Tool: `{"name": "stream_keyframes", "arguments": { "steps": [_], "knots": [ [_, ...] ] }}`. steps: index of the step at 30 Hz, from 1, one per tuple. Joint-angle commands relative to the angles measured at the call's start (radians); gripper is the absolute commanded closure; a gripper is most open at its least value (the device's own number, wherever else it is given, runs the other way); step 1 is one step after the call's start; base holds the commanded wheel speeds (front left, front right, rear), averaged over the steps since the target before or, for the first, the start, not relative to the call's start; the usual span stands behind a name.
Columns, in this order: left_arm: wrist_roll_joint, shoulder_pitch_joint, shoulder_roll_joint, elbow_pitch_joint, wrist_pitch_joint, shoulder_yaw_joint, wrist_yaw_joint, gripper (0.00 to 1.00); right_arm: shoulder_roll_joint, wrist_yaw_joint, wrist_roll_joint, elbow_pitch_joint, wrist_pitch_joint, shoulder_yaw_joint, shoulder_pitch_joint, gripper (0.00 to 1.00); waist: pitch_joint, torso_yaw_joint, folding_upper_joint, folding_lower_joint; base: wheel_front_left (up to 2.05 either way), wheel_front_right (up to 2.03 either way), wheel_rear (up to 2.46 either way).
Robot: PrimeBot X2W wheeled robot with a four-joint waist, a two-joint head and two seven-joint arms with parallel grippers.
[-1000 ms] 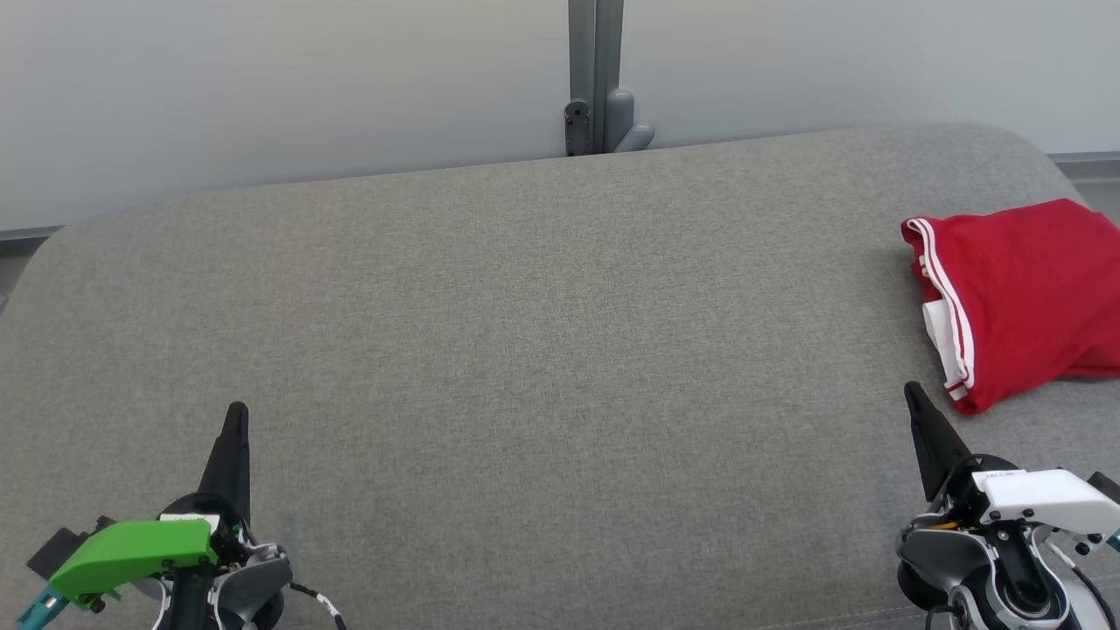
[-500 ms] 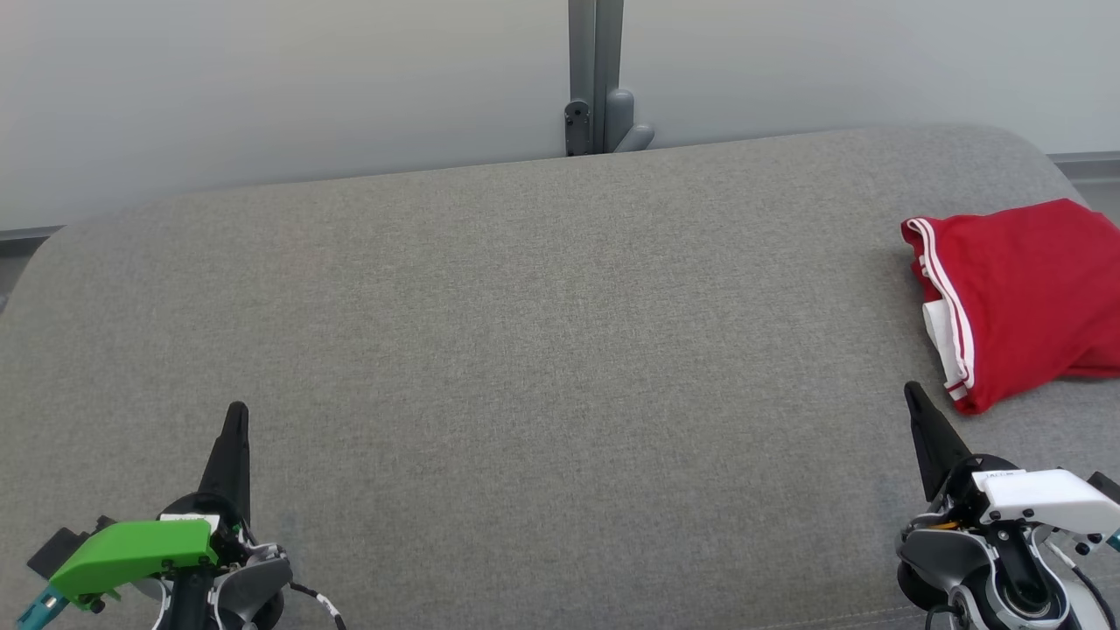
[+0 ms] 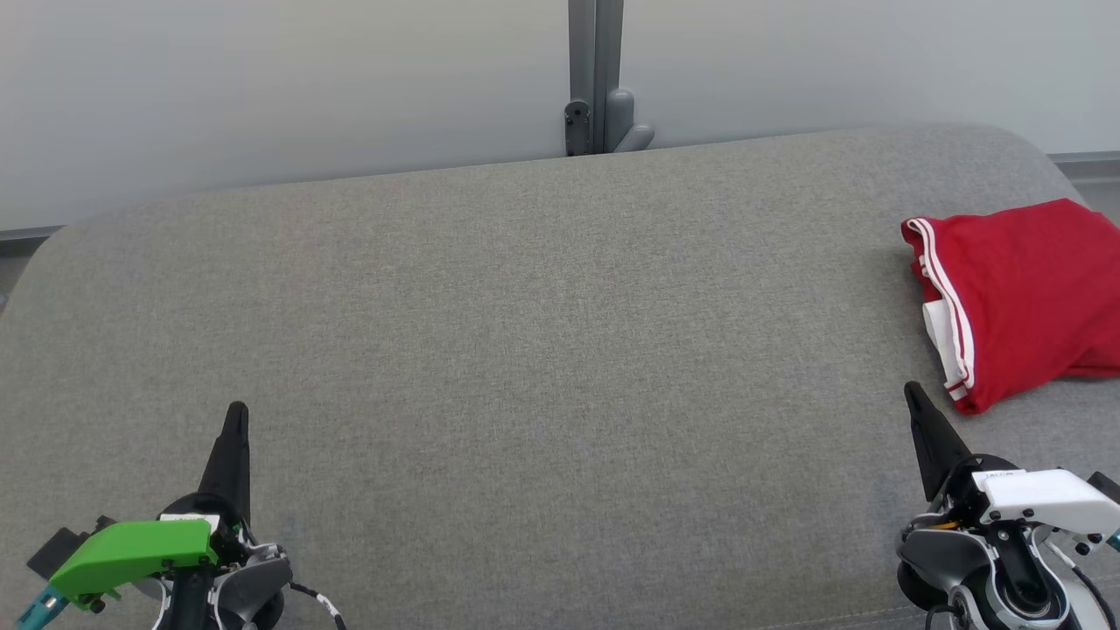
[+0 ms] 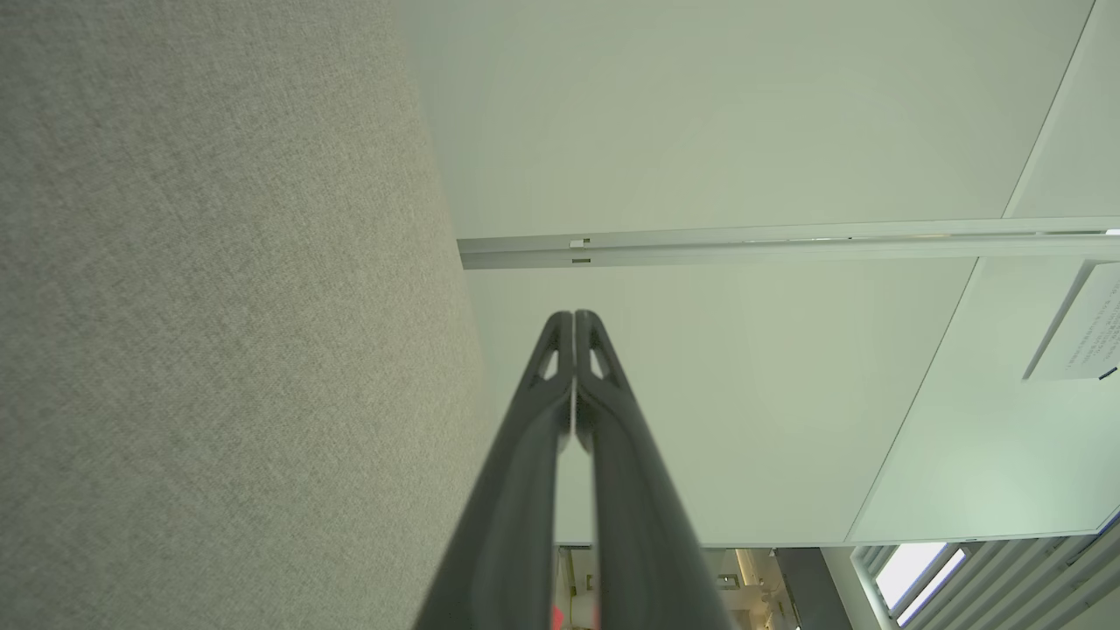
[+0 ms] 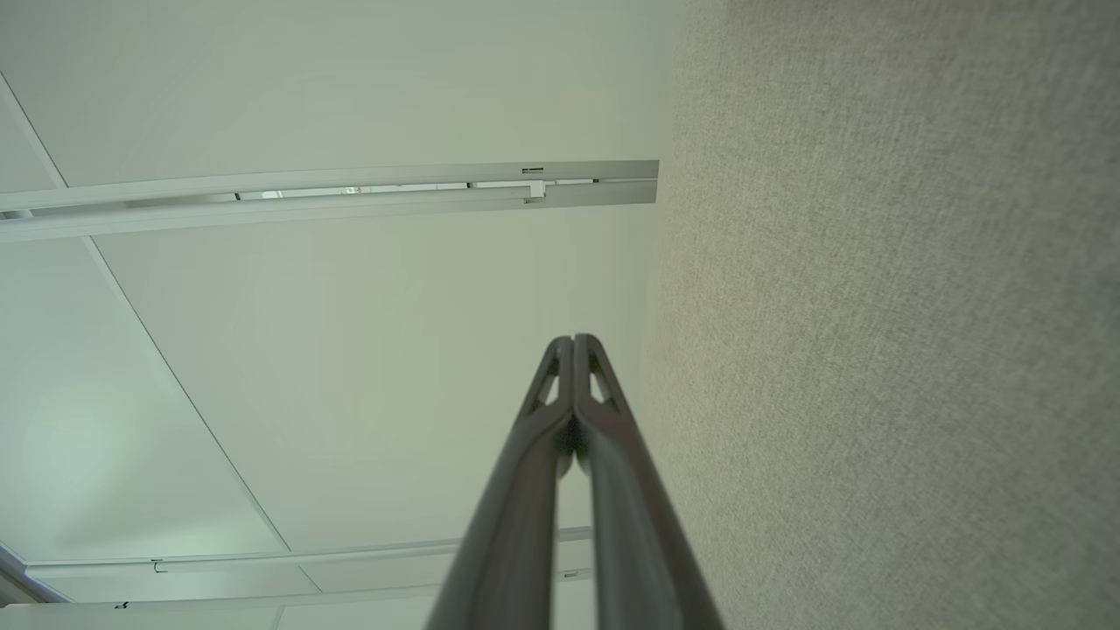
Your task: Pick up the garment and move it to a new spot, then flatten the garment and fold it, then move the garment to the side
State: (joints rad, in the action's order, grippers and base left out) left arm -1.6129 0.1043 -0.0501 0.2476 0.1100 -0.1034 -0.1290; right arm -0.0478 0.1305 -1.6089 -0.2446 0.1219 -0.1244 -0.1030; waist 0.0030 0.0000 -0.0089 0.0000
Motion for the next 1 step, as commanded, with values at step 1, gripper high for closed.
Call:
{"name": "stream_keyframes", "arguments": {
  "steps": [1],
  "knots": [
    [-0.001, 0.014, 0.000, -0.003, 0.000, -0.002, -0.003, 1.00, -0.005, 0.000, -0.006, 0.005, 0.001, 0.000, -0.006, 1.00, 0.000, 0.000, 0.0089, 0.0000, 0.00, 0.00, 0.00]
  ]
}}
